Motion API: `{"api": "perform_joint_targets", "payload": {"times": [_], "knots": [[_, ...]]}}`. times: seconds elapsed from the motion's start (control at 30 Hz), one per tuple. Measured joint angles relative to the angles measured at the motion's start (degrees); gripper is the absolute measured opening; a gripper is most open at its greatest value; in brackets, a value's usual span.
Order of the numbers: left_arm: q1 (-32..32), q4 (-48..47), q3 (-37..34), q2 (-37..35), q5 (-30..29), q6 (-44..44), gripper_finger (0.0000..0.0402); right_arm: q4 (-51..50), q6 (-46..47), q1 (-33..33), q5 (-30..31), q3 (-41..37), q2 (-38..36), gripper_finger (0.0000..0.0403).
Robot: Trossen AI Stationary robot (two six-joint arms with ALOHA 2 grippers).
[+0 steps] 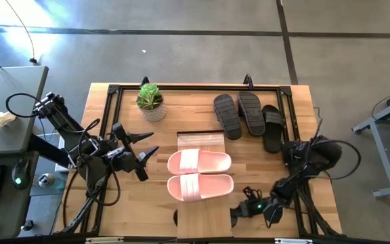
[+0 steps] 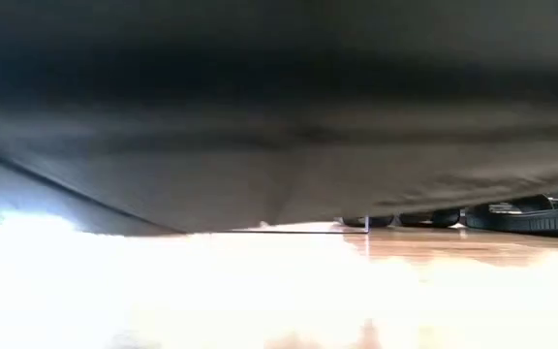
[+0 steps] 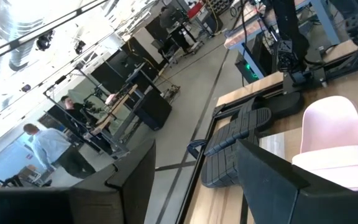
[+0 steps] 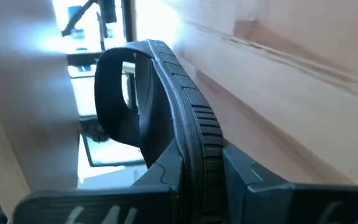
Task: Pick and place slides into the shelf
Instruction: Put the black slipper under the shelf
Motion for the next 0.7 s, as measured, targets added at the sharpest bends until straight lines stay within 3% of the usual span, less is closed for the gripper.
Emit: {"api": "perform_joint_targets", "payload": {"times": [0.5,0.7], "knots": [[0.0,-0.09,0.0,0.0,0.01,0.0,0.0204,-12.08,6.43,1.84,4.66,6.3,2.6,0.0035],[0.0,-0.11,0.0,0.0,0.42,0.0,0.0204,-16.71,6.42,1.78,0.93,8.11,2.64,0.0041]]}}
